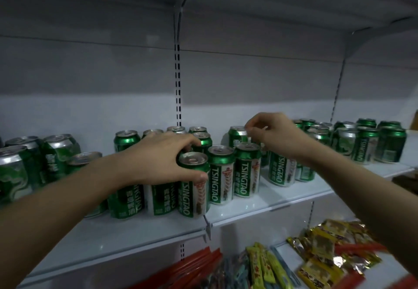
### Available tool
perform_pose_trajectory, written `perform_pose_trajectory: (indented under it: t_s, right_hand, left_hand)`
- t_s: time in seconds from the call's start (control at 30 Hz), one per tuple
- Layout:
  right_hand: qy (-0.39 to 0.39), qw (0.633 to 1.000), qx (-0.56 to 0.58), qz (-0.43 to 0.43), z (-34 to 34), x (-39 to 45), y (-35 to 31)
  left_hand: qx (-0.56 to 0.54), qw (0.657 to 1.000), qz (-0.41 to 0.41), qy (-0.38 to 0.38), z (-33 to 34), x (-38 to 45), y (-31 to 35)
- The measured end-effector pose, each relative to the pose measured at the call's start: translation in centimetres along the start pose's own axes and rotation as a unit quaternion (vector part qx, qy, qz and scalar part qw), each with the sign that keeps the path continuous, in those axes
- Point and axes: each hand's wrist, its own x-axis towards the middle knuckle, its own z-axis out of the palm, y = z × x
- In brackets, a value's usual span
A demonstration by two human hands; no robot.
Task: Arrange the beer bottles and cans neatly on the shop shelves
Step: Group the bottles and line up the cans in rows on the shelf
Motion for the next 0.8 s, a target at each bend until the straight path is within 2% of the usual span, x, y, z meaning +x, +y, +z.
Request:
perform_pose_trajectory:
  t_s: [0.07,0.17,0.53,0.8]
  right_hand:
    - [-0.005,1.000,0.007,0.005,1.6,-0.9,1.2]
    - [0.006,1.000,-0.017,-0.014,4.3,-1.9,2.4]
    - [0.107,0.993,-0.046,-0.033,8.2,-3.0,3.7]
    - [0.134,0.988,-0.047,-0.055,7.4,-1.9,4.1]
  left_hand:
    - [0.049,0.998,0.010,0.033,1.2,0.4,0.6]
    - [0.080,0.996,0.006,0.036,2.7,0.6,0.9]
    - [0.049,0.997,-0.006,0.059,3.0,0.8,1.0]
    - [-0.008,0.999,-0.036,0.001,1.9,0.5,1.2]
